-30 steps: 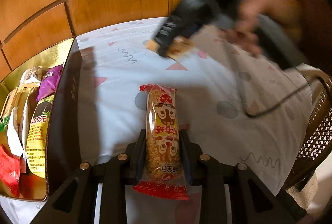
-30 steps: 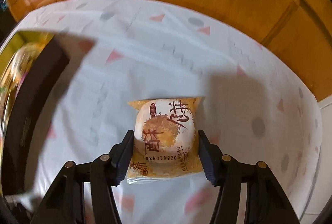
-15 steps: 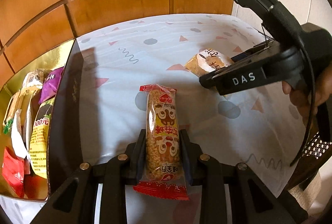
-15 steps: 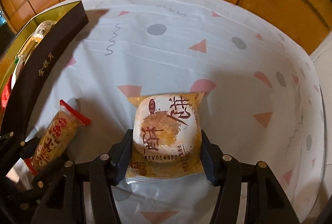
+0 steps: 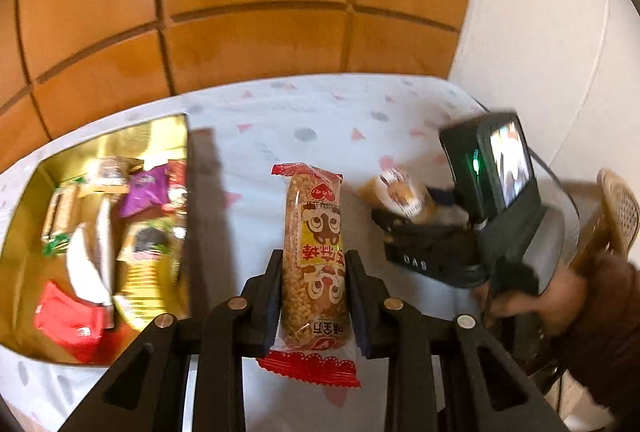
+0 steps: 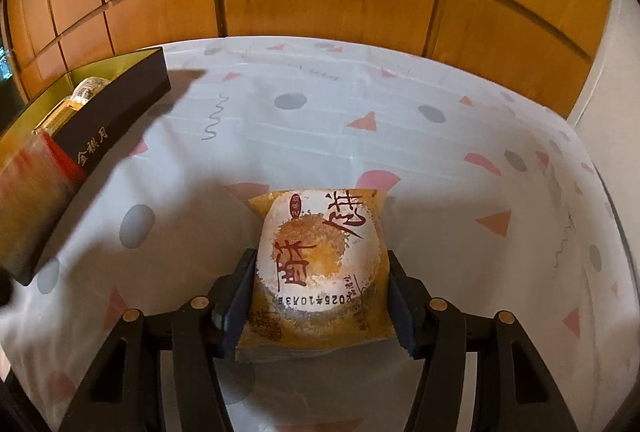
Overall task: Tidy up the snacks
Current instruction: 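Carry the cracker stick into the gold tin and open the left tool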
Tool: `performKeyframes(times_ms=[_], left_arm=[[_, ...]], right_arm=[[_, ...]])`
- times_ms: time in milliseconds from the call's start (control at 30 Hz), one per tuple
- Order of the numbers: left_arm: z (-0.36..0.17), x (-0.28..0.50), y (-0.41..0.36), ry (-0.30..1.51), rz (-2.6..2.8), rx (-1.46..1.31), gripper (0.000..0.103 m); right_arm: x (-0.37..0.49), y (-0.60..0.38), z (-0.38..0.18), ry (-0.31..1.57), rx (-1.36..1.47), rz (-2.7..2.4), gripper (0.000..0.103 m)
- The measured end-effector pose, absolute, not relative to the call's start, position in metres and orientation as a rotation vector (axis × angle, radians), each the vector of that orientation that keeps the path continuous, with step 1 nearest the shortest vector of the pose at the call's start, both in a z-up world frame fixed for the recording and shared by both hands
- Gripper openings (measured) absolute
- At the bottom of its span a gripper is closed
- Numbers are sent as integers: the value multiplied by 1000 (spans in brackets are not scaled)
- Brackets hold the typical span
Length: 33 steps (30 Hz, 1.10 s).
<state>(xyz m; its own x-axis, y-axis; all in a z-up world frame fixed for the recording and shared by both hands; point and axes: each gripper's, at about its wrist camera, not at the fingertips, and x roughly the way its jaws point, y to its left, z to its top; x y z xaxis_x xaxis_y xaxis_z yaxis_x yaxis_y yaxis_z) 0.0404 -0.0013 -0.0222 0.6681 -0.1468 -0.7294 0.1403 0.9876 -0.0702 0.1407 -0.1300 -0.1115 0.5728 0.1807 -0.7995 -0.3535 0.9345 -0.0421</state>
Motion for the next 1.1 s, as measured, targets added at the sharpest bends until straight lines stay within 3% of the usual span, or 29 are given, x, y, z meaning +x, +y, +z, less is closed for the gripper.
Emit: performKeyframes(times_ms=[733,1100], left_arm=[[-15,23,79,821,44,-147,29],[-17,8,217,809,271,-511,29]], right_arm=[[142,-130,-113,892,-183,293,60],[141,-131,-113,888,-168,294,60]])
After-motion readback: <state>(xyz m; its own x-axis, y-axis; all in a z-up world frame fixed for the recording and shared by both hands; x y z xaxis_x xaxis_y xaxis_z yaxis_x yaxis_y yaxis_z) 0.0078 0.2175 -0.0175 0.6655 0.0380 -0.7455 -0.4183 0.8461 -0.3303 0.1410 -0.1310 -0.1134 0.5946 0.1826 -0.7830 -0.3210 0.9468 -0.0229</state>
